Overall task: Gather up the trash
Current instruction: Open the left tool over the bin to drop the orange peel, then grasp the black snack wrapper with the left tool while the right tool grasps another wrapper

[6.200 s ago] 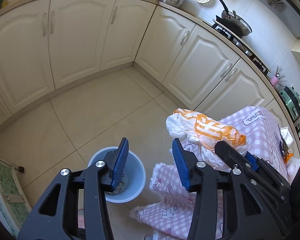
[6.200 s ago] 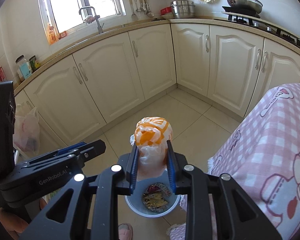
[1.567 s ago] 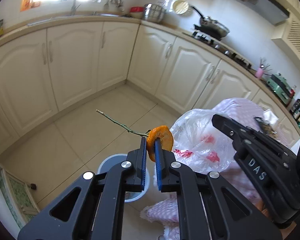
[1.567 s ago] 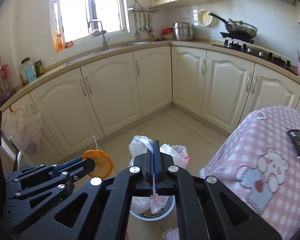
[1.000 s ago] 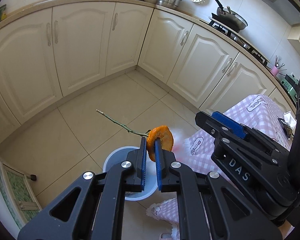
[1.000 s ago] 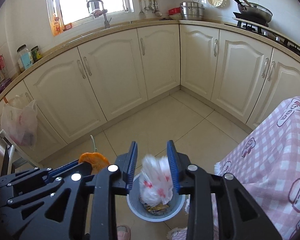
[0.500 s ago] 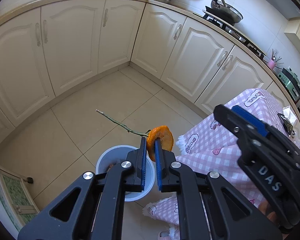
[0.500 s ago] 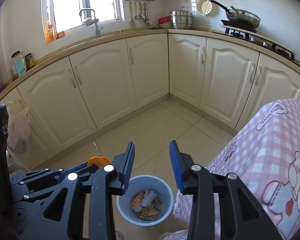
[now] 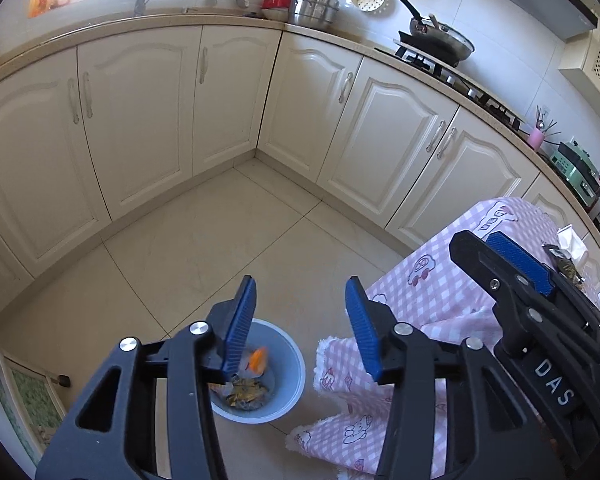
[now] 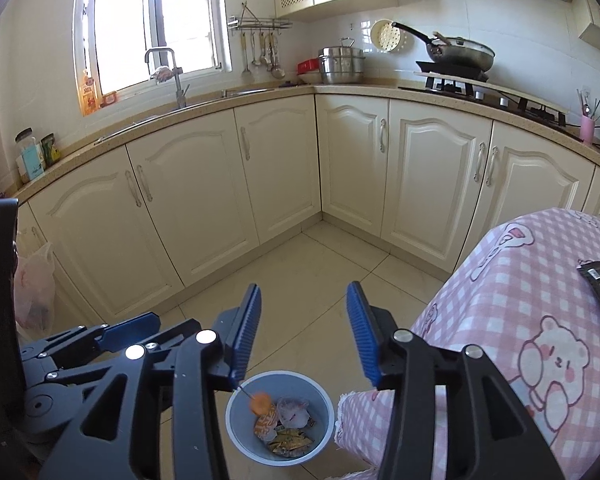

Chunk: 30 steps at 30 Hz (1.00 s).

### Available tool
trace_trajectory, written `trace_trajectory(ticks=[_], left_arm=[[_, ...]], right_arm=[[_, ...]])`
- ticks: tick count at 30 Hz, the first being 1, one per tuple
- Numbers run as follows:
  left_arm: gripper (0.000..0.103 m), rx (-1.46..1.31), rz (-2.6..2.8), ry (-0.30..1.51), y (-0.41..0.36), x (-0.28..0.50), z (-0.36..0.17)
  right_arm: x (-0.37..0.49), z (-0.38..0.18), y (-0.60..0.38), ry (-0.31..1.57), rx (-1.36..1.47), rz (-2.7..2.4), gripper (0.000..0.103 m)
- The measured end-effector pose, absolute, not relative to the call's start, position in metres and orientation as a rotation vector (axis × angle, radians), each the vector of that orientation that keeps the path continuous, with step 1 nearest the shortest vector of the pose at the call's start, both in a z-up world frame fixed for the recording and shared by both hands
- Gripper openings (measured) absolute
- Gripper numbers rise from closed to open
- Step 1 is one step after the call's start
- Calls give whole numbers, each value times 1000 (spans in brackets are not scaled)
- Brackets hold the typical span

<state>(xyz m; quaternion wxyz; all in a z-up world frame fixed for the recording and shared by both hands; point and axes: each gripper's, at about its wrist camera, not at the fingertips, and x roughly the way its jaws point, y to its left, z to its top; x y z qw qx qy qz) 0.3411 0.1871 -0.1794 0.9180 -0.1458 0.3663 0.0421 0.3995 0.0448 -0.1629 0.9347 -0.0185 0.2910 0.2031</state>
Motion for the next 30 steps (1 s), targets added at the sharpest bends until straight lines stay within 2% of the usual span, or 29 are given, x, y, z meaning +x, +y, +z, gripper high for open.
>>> trace_trajectory(ticks=[6, 11, 16, 21, 23, 28, 30], left_arm=[[46, -288, 67, 722, 173, 331, -160], [51, -272, 24, 684, 149, 321, -140], [59, -234, -71, 656, 103, 318, -120], [61, -189, -177, 658, 46, 322, -110], [66, -159, -233, 667, 19, 327, -107], [74, -110, -304, 692, -36, 343, -102], [74, -99, -326, 708, -57, 352, -103]], right_arm=[[388, -144, 25, 561, -21, 400, 45], [375, -126, -6, 531, -8, 368, 46], [363, -108, -55, 495, 17, 296, 48], [355, -95, -125, 480, 41, 177, 50], [352, -90, -158, 476, 59, 123, 50], [350, -90, -227, 485, 89, 8, 53], [355, -93, -254, 512, 108, -27, 53]])
